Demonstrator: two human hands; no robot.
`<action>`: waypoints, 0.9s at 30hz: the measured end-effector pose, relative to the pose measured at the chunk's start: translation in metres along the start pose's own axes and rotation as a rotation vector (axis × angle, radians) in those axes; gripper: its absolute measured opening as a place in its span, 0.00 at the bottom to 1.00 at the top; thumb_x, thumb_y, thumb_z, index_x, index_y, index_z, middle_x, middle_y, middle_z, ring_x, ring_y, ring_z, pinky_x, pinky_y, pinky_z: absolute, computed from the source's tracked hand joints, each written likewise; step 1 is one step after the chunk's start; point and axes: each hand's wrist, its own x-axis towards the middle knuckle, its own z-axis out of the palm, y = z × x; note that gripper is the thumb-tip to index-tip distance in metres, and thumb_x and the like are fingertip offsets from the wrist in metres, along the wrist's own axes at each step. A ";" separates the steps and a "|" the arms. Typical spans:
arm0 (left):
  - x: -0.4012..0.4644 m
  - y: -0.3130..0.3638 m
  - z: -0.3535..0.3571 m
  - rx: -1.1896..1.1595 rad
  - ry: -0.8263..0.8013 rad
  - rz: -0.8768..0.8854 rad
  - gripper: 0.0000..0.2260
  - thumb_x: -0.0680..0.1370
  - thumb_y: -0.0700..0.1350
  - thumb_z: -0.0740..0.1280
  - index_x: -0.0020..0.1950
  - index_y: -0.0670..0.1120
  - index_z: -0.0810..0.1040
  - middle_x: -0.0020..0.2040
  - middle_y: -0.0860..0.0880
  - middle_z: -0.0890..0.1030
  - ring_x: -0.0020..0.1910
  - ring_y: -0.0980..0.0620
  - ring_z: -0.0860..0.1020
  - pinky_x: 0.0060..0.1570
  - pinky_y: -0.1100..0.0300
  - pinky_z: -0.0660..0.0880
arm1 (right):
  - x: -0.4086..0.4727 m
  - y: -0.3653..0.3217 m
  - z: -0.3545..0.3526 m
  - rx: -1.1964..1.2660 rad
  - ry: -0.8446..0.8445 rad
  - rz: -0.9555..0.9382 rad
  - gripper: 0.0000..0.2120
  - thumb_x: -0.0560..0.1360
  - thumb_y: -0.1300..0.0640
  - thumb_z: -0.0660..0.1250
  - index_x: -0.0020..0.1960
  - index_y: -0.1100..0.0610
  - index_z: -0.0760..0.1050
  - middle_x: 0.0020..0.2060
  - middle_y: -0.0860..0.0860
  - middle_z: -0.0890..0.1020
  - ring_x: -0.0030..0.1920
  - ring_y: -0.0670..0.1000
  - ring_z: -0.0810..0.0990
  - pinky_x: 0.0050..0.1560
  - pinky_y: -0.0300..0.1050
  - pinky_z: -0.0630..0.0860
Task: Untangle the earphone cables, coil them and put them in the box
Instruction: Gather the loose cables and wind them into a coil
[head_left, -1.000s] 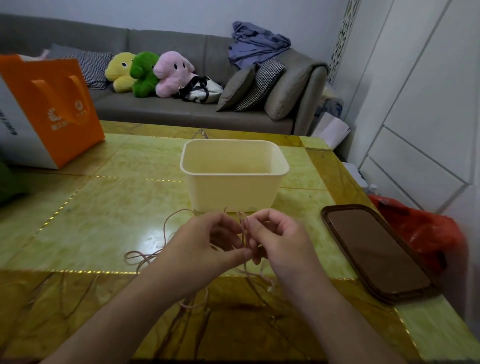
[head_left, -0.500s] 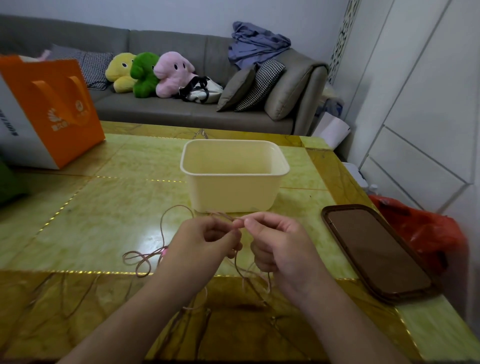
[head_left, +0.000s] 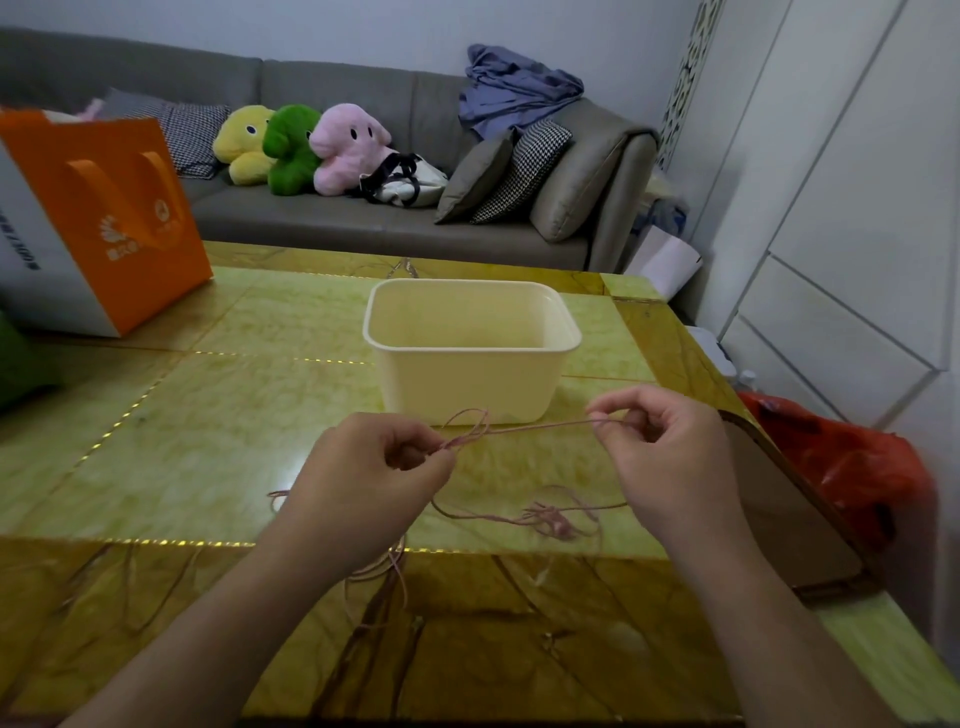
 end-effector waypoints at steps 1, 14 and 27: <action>0.000 -0.001 -0.001 0.098 0.069 0.015 0.08 0.76 0.48 0.74 0.37 0.55 0.85 0.32 0.52 0.81 0.34 0.54 0.80 0.36 0.56 0.74 | 0.001 0.001 -0.001 -0.009 0.037 0.022 0.07 0.78 0.55 0.77 0.41 0.50 0.84 0.26 0.47 0.72 0.28 0.45 0.69 0.31 0.44 0.71; 0.011 -0.026 -0.008 0.417 0.296 0.111 0.23 0.68 0.23 0.65 0.51 0.47 0.84 0.46 0.53 0.73 0.52 0.47 0.74 0.38 0.52 0.72 | 0.004 -0.002 -0.009 0.081 0.315 0.101 0.17 0.76 0.43 0.77 0.40 0.55 0.81 0.32 0.62 0.76 0.32 0.55 0.73 0.38 0.47 0.73; 0.017 -0.027 -0.024 0.216 0.382 0.092 0.28 0.65 0.20 0.59 0.51 0.48 0.83 0.49 0.55 0.77 0.50 0.62 0.76 0.45 0.73 0.69 | 0.014 0.005 -0.018 0.357 0.463 0.249 0.25 0.73 0.32 0.72 0.37 0.54 0.80 0.27 0.50 0.71 0.32 0.55 0.69 0.37 0.51 0.68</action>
